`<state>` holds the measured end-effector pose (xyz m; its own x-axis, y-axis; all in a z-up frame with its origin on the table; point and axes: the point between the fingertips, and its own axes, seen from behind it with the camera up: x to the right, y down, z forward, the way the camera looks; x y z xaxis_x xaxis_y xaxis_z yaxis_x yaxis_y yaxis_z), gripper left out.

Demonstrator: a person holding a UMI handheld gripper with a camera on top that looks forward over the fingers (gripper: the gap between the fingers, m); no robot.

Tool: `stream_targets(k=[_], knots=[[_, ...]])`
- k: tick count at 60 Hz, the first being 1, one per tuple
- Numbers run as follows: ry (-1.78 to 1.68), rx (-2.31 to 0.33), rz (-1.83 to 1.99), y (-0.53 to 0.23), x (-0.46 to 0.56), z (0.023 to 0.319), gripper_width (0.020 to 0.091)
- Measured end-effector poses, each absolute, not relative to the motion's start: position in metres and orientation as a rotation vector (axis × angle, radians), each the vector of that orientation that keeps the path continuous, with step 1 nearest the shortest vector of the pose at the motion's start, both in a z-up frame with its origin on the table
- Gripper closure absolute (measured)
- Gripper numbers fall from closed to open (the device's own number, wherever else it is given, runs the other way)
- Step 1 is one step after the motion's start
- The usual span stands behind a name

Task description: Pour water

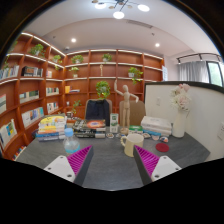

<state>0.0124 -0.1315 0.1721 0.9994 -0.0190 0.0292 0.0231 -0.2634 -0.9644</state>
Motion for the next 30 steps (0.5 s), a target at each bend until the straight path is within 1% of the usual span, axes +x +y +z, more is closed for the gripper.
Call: stream_targets(k=[3, 4, 6, 7, 10, 13, 18, 22, 30], knots=[[-0.004, -1.850, -0.028, -0.134, 0.006, 0.162, 0.0280], [-0.004, -1.853, -0.023, -0.138, -0.003, 0.143, 0.0280], [-0.016, -1.866, -0.011, -0.140, -0.014, 0.126, 0.0279], [-0.030, -1.880, -0.006, -0.133, -0.006, 0.153, 0.0280], [-0.046, -1.888, 0.026, -0.141, -0.037, 0.102, 0.0280], [-0.067, -1.896, 0.069, -0.140, -0.059, 0.085, 0.0280], [-0.102, -1.892, 0.131, -0.133, -0.092, 0.073, 0.0275], [-0.114, -1.888, 0.152, -0.122, -0.108, 0.070, 0.0265], [-0.107, -1.875, 0.163, -0.093, -0.128, 0.068, 0.0265]])
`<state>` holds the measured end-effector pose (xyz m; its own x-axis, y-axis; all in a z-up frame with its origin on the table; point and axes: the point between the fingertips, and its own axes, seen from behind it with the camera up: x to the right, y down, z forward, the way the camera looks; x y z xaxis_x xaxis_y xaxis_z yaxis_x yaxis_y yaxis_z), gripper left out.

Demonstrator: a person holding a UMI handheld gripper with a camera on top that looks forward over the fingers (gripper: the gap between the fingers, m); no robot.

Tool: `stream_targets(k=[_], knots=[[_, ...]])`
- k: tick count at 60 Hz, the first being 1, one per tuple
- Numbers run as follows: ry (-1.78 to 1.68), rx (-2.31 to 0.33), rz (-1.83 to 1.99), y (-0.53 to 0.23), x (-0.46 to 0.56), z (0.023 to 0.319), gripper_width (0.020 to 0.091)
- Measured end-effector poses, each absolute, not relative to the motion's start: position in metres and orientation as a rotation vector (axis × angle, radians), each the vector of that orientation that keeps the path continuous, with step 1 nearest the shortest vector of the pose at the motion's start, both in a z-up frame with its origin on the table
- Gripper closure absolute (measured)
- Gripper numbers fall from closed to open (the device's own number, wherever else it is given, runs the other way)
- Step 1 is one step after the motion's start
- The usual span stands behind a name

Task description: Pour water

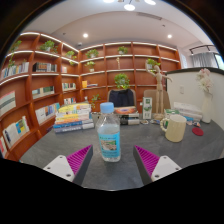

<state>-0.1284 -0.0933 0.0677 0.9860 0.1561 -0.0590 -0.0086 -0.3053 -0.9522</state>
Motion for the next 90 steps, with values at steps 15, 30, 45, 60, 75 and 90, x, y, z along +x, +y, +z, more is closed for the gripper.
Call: stream_targets(k=[15, 30, 45, 60, 75, 90], knots=[[-0.086, -1.824, 0.214, -0.032, -0.157, 0.075, 0.0278], [-0.101, -1.826, 0.099, -0.011, -0.147, 0.072, 0.0680], [-0.006, -1.810, 0.189, -0.008, -0.138, 0.075, 0.0780], [0.237, -1.851, 0.377, 0.013, -0.106, 0.079, 0.0781], [0.721, -1.669, 0.783, 0.045, -0.046, 0.119, 0.0782], [1.136, -1.225, 1.247, 0.078, 0.017, 0.166, 0.0781]])
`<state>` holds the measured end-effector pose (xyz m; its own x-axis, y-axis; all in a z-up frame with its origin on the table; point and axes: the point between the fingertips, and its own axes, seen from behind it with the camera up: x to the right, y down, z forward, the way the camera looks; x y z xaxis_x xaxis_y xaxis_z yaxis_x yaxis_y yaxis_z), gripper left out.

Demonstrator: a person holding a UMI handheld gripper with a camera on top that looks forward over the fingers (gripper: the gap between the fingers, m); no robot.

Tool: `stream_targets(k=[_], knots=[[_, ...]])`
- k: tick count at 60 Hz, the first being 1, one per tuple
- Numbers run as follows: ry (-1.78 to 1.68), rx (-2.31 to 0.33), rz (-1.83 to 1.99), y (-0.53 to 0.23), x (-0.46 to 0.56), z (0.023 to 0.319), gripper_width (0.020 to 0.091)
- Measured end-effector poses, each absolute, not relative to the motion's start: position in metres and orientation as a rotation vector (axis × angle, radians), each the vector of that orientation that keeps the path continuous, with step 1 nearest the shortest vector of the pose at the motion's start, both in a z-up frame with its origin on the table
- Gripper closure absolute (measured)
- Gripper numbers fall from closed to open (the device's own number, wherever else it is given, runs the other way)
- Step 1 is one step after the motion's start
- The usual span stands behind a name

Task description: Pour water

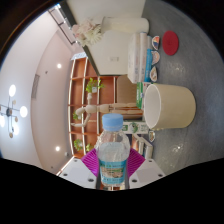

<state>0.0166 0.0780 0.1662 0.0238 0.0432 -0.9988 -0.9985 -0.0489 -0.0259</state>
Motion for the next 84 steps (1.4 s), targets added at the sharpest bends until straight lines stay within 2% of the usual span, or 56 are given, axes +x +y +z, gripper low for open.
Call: stream_targets(k=[6, 16, 23, 39, 47, 57, 66, 77, 82, 84], knots=[[1.245, -1.116, 1.379, 0.079, 0.027, 0.175, 0.0782], [1.409, -0.919, 1.534, 0.088, 0.049, 0.172, 0.0784], [1.449, -0.943, 1.546, 0.092, 0.046, 0.159, 0.0784], [1.420, -1.015, 1.528, 0.088, 0.031, 0.157, 0.0783], [1.201, -1.173, 1.290, 0.078, 0.034, 0.182, 0.0781], [0.772, -1.458, 0.719, 0.077, 0.068, 0.222, 0.0780], [0.570, -1.563, 0.329, 0.078, 0.123, 0.237, 0.0781], [0.405, -1.709, -0.179, 0.079, 0.219, 0.202, 0.0782], [0.389, -1.732, -0.284, 0.079, 0.251, 0.184, 0.0782], [0.389, -1.738, -0.297, 0.082, 0.267, 0.169, 0.0782]])
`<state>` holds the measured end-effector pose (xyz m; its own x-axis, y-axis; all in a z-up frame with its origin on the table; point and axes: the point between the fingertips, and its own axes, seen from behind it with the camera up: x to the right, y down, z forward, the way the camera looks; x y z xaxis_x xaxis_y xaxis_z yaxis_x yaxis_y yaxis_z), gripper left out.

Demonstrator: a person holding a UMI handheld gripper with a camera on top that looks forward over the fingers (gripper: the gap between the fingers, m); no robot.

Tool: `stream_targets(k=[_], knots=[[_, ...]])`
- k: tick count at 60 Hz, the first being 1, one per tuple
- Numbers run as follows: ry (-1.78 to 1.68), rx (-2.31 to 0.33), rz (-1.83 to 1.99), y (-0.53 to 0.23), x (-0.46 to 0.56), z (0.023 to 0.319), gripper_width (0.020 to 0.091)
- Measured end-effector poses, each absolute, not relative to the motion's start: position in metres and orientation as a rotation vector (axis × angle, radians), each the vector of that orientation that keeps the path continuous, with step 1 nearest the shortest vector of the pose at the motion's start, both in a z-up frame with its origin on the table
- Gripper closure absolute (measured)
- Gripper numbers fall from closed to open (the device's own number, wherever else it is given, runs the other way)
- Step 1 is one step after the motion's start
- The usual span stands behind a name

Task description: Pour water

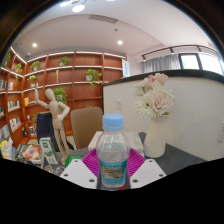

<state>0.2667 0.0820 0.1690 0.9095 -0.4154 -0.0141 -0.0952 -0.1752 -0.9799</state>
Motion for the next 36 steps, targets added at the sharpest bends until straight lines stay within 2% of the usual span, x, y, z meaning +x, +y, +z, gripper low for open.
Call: stream_targets(k=[16, 19, 23, 36], knots=[[0.442, -1.803, -0.332, 0.083, 0.327, 0.092, 0.0781], [0.445, -1.812, -0.304, 0.082, 0.326, 0.079, 0.0748], [0.442, -1.768, -0.276, 0.084, 0.327, 0.084, 0.0760], [0.377, -1.794, -0.267, 0.083, 0.321, 0.082, 0.0657]])
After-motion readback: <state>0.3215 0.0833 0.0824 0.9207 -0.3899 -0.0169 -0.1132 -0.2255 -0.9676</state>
